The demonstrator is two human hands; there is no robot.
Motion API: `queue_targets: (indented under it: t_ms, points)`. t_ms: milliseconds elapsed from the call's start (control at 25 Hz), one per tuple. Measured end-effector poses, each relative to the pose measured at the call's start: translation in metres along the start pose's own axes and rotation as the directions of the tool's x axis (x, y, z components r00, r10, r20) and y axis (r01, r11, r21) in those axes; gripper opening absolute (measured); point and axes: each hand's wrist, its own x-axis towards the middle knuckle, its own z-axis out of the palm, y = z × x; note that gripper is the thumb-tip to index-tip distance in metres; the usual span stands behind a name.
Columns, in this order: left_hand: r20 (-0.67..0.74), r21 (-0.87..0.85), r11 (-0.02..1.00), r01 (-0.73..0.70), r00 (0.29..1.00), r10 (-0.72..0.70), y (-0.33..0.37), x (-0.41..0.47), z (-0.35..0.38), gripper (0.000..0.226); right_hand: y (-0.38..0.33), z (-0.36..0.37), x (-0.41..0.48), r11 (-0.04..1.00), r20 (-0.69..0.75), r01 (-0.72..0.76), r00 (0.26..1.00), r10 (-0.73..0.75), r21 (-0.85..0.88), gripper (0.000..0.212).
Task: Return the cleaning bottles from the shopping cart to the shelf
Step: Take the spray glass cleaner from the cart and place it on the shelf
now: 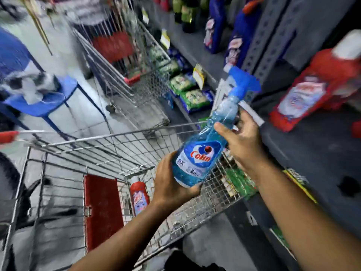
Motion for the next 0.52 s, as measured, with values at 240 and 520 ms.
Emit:
queue_targets:
  t_ms: [240,520]
  points:
    - [0.068,-0.104,0.994,-0.017,0.997,0.024,0.068,-0.042,0.045,0.085,-0.052,-0.084,-0.06,0.985,-0.088,0.128,0.986,-0.139,-0.117,0.059]
    - [0.4,-0.175,0.978,-0.111,0.9,0.174,0.139,-0.094,0.152,0.094,-0.05,-0.219,-0.154,0.95,-0.412,0.061,0.891,-0.19,-0.305,0.065]
